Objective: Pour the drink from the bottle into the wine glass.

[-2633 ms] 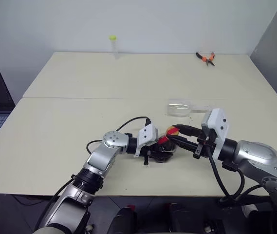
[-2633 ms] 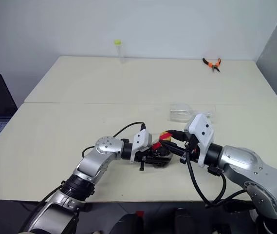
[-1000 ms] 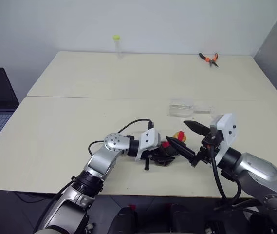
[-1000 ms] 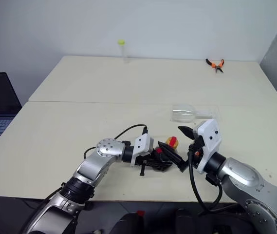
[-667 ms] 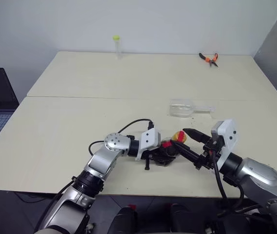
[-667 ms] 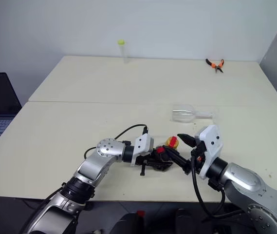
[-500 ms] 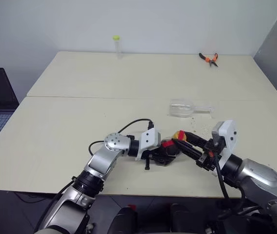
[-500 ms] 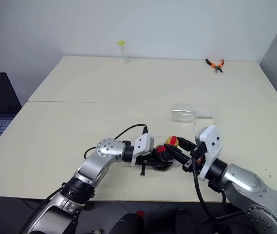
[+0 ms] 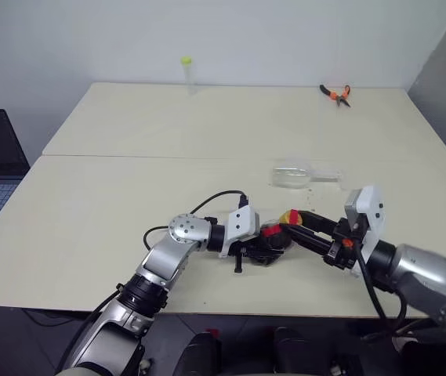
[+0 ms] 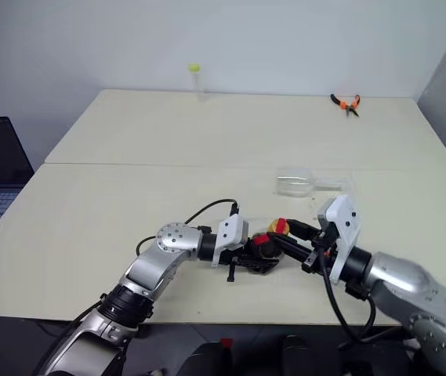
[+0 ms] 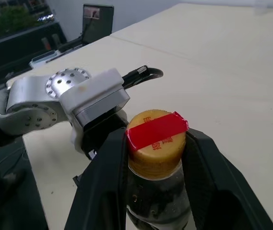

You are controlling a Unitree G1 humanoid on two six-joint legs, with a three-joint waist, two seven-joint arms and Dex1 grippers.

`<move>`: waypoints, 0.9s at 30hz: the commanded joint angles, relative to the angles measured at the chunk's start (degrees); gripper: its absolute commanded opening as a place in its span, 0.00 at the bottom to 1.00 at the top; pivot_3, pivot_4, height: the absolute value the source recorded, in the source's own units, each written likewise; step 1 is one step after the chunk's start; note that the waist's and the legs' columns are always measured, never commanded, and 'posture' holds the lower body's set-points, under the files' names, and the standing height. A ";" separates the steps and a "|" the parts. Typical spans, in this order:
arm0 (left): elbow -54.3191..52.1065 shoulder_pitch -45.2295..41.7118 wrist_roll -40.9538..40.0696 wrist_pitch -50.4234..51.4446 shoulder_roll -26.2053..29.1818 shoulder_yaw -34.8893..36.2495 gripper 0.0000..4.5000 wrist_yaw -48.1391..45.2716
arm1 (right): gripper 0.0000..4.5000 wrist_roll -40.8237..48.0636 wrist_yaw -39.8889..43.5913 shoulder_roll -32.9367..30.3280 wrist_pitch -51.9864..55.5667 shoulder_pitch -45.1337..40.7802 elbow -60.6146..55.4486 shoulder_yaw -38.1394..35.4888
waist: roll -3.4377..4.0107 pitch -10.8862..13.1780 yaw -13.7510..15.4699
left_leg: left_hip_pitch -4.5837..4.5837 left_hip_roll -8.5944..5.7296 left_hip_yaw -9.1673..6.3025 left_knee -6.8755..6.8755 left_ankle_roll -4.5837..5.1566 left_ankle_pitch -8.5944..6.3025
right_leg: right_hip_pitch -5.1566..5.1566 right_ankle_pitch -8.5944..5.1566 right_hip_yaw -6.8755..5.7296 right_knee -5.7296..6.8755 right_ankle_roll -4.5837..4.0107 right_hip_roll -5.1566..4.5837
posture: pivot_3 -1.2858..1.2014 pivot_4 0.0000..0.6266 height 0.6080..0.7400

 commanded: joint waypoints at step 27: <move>-4.70 2.67 -0.57 2.11 1.47 0.17 0.19 1.69 | 0.98 0.13 1.70 2.75 0.61 -5.03 -5.20 -3.40 | 0.00 0.03 -0.07 | -0.04 0.08 -0.11 -0.03 -0.02 0.00 | -0.05 0.01 -0.02 0.01 -0.01 -0.17 | 0.52 0.24 1.00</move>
